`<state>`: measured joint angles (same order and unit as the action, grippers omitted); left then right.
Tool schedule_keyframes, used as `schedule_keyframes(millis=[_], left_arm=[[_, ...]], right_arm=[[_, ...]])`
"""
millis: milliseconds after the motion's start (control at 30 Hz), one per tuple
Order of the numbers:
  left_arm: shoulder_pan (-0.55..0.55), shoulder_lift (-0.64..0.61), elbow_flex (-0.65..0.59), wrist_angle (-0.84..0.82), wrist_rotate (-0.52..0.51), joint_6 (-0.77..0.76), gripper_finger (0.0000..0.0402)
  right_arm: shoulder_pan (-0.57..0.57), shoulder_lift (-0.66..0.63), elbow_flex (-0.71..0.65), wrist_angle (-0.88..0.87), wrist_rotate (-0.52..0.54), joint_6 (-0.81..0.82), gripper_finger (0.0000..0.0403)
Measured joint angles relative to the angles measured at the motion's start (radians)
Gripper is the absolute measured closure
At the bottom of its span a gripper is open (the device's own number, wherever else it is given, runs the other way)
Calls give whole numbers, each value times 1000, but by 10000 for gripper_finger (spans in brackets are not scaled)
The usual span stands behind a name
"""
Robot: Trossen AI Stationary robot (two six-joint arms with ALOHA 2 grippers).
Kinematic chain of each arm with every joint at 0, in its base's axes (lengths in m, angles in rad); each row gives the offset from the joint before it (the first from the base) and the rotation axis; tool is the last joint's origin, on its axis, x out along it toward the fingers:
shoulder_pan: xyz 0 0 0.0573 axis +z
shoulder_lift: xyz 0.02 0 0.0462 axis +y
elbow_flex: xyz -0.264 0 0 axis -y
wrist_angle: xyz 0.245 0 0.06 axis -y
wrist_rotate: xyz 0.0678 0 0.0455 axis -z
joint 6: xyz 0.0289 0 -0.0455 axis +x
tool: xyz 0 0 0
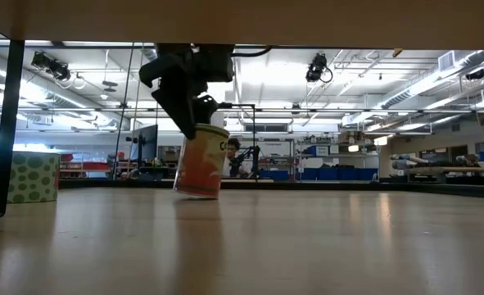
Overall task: Pick and place cans onto a shelf
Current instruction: Put the orange canned corn on the shelf
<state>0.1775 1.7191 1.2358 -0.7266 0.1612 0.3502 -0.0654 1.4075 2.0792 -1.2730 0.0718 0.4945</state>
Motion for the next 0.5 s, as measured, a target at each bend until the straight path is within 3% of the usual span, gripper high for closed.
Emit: schedule_keyframes(millis=[367,500], left_arm=[[4,0,0,-1,-39,-67,86],[4,0,0,-6,-46,-82,103]], right_arm=[[0,0,0,0,-20,-86,57],[-7,0,0,0,-21,-143,57]])
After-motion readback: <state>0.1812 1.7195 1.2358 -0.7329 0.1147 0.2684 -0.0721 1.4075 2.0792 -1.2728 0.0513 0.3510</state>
